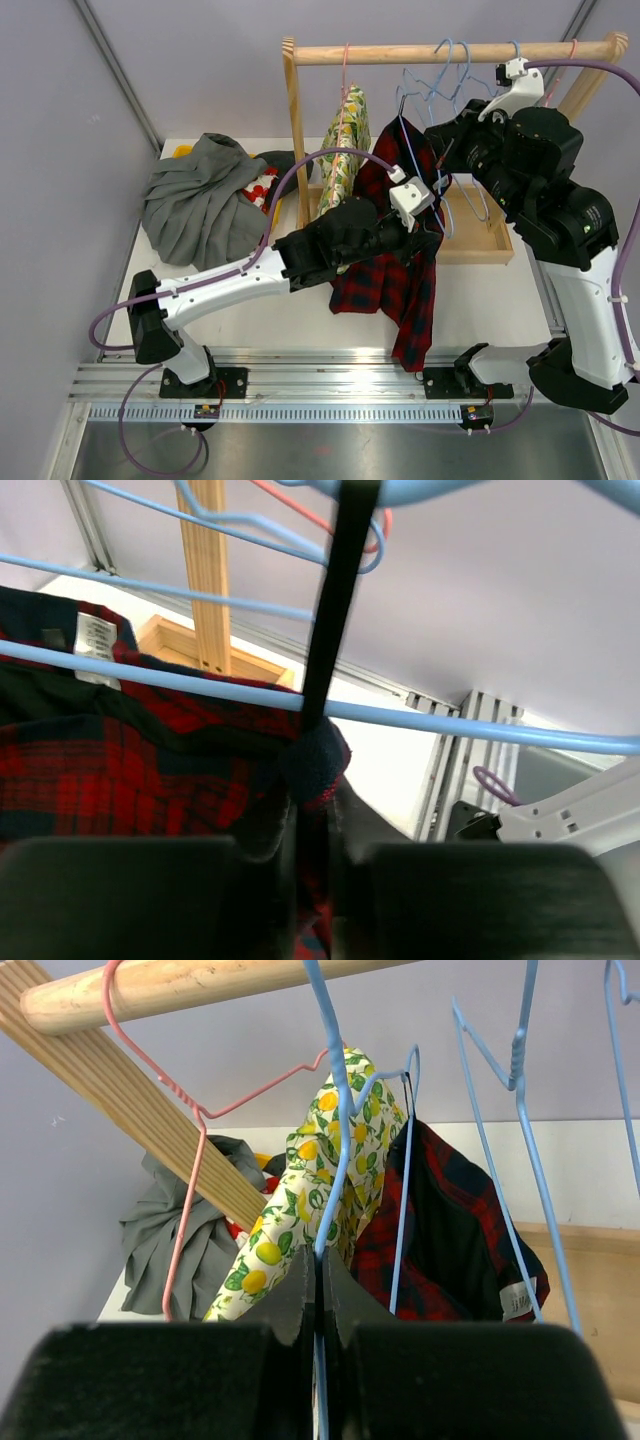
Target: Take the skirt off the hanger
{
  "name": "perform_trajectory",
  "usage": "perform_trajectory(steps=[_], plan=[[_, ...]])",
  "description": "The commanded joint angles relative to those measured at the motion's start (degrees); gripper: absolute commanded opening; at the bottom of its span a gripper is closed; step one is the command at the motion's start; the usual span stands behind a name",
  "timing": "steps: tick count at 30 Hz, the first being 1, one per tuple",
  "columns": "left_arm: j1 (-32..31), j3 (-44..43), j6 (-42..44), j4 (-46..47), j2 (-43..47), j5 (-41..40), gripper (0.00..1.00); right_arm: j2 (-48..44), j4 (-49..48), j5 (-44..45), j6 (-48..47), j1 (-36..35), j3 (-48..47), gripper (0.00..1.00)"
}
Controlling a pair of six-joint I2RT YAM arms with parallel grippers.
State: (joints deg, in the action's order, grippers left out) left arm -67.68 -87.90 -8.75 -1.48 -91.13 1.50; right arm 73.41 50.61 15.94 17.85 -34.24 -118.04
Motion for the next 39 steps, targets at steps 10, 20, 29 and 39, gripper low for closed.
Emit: perform_trajectory(steps=[10, 20, 29, 39], plan=[[-1.48, -5.00, 2.07, -4.50, 4.73, -3.06, 0.00, -7.05, -18.00, 9.45, 0.79, -0.39, 14.41, 0.00], [-5.53, -9.49, 5.85, -11.35, 8.07, -7.65, 0.00, -9.68, -31.17, 16.92, -0.35, -0.39, 26.70, 0.00], [-6.41, -7.73, 5.33, -12.23, 8.60, -8.97, 0.00, -10.39, -38.21, 23.34, -2.29, -0.39, 32.17, 0.00], [-6.59, -8.51, 5.68, -12.06, 7.11, -11.34, 0.00, -6.62, -42.25, 32.11, -5.45, -4.16, 32.78, 0.00]])
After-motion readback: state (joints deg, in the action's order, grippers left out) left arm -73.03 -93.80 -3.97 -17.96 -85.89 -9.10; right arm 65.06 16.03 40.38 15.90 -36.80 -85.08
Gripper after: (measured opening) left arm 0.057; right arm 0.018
